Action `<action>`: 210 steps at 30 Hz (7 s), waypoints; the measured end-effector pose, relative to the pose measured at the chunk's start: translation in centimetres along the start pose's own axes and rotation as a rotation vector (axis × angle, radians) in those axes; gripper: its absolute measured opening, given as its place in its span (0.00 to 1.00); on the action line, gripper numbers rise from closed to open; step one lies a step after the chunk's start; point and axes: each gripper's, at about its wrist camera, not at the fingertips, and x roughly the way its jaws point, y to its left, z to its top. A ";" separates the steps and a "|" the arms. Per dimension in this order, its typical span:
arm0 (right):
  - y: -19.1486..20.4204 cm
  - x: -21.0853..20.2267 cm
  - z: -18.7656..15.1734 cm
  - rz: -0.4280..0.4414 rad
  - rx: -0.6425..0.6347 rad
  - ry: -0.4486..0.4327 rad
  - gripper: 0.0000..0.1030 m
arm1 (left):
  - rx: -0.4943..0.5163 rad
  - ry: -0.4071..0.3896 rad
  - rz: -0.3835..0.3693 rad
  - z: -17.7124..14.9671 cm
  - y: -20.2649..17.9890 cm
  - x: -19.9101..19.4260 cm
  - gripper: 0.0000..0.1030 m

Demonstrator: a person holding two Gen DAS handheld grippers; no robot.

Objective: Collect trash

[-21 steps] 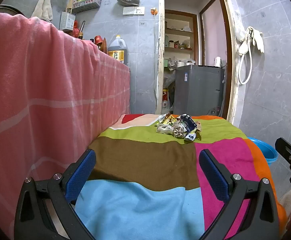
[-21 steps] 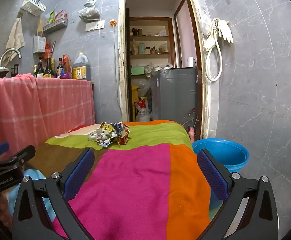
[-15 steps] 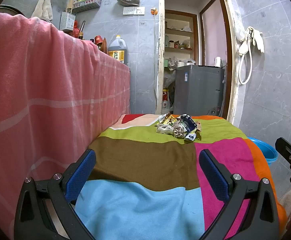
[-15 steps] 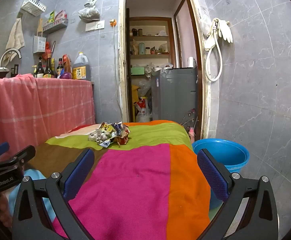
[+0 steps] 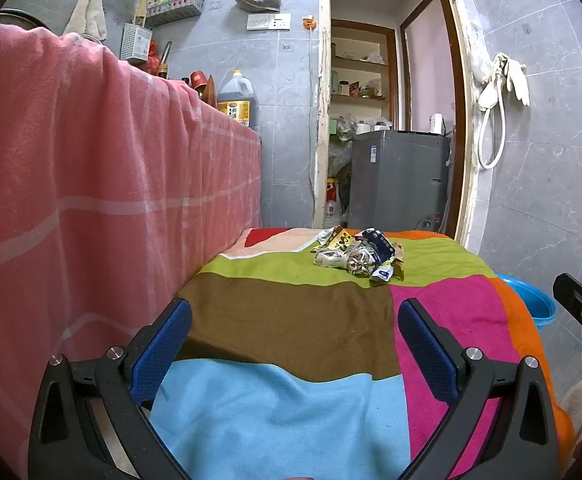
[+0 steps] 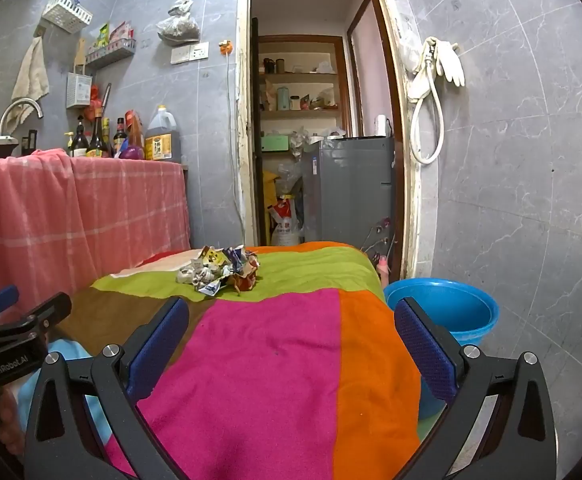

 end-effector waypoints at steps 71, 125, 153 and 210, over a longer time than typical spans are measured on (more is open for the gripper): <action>0.0 0.1 -0.2 0.000 0.004 -0.003 1.00 | -0.005 -0.001 0.007 0.1 -0.4 0.2 0.98; -1.6 26.4 4.7 0.233 0.016 0.394 0.76 | -0.056 0.450 -0.128 7.0 -1.4 23.5 0.90; 2.3 31.6 2.3 0.389 -0.030 0.604 0.39 | -0.147 0.597 -0.260 5.8 -0.5 26.3 0.14; 4.3 30.6 3.4 0.429 -0.099 0.525 0.04 | -0.124 0.476 -0.271 7.3 -0.6 22.9 0.00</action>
